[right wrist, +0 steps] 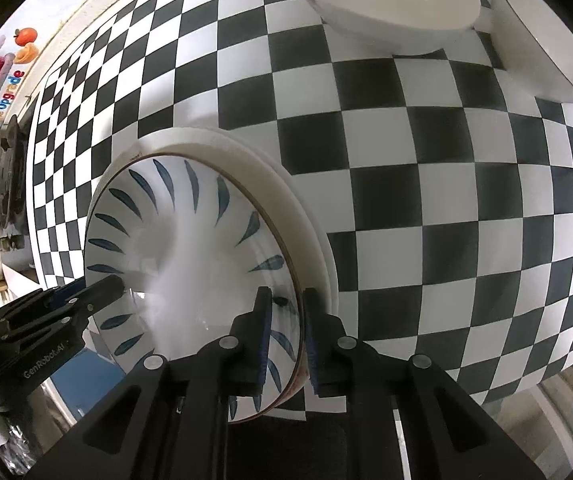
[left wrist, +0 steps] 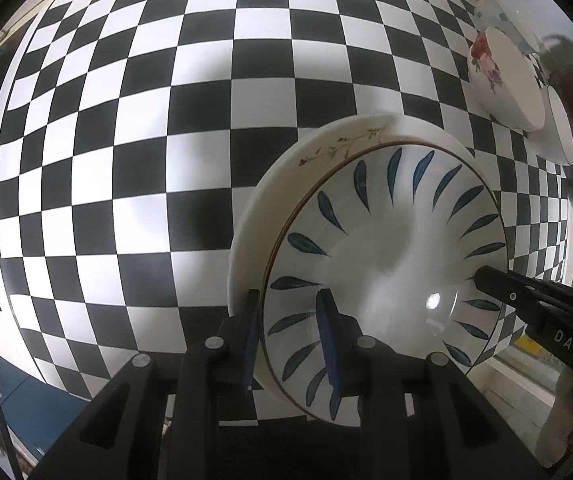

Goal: Organize plates and bowls
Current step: 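Carry the blue-striped plate with both grippers and lower it onto the plate stack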

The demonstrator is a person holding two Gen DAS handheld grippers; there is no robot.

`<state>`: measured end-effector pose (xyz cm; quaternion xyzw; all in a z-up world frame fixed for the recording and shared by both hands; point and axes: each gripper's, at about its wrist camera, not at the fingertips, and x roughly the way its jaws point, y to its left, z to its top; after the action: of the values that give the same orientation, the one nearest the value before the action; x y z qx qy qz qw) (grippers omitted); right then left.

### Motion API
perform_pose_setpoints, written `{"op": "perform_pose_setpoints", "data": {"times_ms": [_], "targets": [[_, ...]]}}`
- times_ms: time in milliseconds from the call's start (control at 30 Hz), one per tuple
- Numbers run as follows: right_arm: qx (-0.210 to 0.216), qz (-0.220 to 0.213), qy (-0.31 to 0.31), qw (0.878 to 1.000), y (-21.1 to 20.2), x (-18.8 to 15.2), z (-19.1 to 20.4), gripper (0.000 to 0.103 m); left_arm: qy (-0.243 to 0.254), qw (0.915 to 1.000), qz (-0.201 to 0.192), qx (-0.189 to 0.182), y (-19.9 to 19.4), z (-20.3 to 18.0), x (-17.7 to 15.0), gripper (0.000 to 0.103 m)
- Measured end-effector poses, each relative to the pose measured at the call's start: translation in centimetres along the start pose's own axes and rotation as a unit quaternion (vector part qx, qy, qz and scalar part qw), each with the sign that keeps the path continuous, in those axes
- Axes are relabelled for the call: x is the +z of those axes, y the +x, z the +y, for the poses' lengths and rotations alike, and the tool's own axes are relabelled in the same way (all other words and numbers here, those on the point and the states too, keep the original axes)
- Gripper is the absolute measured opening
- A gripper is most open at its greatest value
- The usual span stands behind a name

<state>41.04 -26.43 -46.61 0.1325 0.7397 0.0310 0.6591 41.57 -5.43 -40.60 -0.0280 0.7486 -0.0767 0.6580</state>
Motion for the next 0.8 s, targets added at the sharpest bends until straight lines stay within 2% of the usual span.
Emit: {"op": "perform_pose_setpoints", "data": {"times_ms": [267, 433, 600, 800], "targets": [[0.013, 0.009, 0.011, 1.0, -0.2, -0.1, -0.8, 0.021, -0.005, 0.9998, 0.015, -0.01, 0.5, 0.1, -0.2, 0.026], [0.05, 0.024, 0.023, 0.998, 0.0, 0.0, -1.2, 0.042, -0.011, 0.9993, 0.028, -0.022, 0.7, 0.8, 0.0, 0.026], [0.057, 0.027, 0.023, 0.998, -0.2, 0.0, -1.3, 0.047, -0.016, 0.9993, 0.025, -0.024, -0.1, 1.4, 0.2, 0.026], [0.054, 0.01, 0.027, 0.998, -1.9, 0.1, -1.9, 0.049, -0.017, 0.9996, 0.016, -0.016, -0.1, 1.3, -0.3, 0.026]]}}
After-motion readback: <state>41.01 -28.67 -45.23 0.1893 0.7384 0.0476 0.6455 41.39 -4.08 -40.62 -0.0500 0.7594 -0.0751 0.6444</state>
